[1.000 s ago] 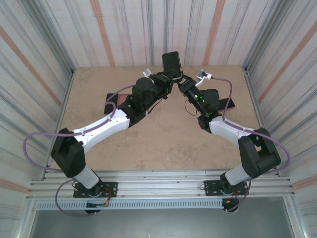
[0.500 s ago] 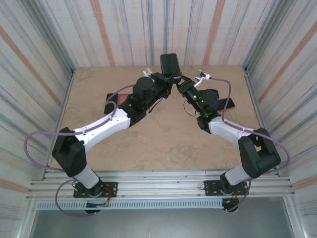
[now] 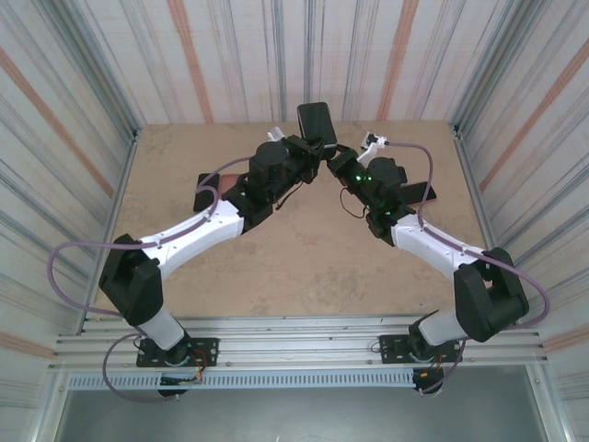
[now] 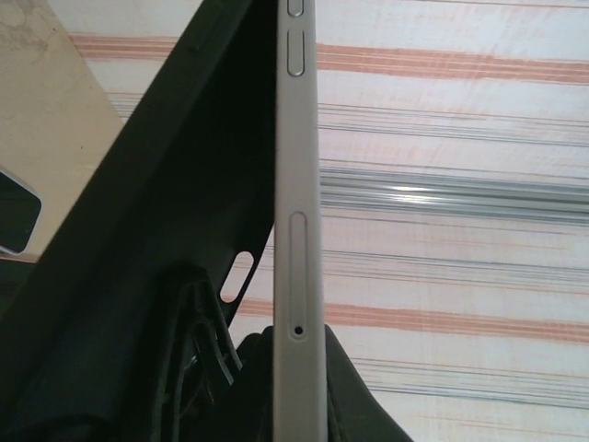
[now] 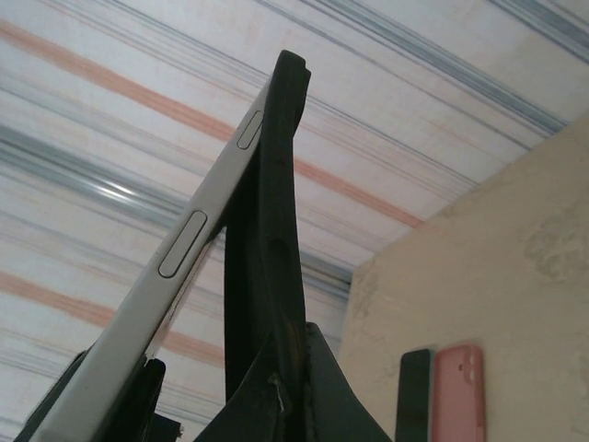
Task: Take the phone out of the phone case
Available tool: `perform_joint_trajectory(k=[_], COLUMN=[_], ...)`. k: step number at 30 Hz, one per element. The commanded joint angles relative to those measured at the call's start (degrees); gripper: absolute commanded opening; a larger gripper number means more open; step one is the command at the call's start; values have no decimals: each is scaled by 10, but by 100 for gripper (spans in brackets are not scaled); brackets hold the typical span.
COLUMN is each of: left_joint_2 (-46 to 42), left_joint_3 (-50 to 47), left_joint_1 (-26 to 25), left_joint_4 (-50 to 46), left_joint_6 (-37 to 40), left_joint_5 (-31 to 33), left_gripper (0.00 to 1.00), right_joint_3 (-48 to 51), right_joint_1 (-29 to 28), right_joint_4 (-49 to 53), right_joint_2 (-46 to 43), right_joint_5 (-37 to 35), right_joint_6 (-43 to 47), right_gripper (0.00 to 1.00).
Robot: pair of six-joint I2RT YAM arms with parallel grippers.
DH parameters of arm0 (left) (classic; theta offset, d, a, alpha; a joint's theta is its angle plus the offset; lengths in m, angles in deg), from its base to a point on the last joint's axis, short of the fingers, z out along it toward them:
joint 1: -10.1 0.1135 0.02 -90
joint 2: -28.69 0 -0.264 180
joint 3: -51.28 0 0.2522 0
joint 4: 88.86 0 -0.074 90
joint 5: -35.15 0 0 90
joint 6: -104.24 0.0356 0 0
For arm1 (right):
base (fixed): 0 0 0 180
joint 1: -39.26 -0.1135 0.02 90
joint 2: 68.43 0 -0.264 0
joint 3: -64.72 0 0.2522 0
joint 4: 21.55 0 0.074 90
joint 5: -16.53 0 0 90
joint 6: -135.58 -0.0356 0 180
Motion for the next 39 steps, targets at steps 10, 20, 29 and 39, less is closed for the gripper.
perform_joint_trajectory(k=[10, 20, 29, 39], left_joint_2=[-75, -44, -52, -95], left_joint_3=[12, 62, 53, 10], left_joint_1=[13, 68, 83, 114], left_joint_4=[-24, -9, -3, 11], left_joint_6=[13, -30, -42, -29], left_joint_5=[-42, -140, -202, -207], left_gripper=[3, 0, 0, 0], right_joint_3=[21, -6, -38, -26], right_joint_1=[-19, -110, -141, -123], right_joint_4=[84, 15, 22, 82], right_joint_2=[-31, 9, 39, 19], right_joint_5=[-95, -180, -257, -300], right_joint_6=[23, 61, 61, 27], right_gripper=[0, 0, 0, 0])
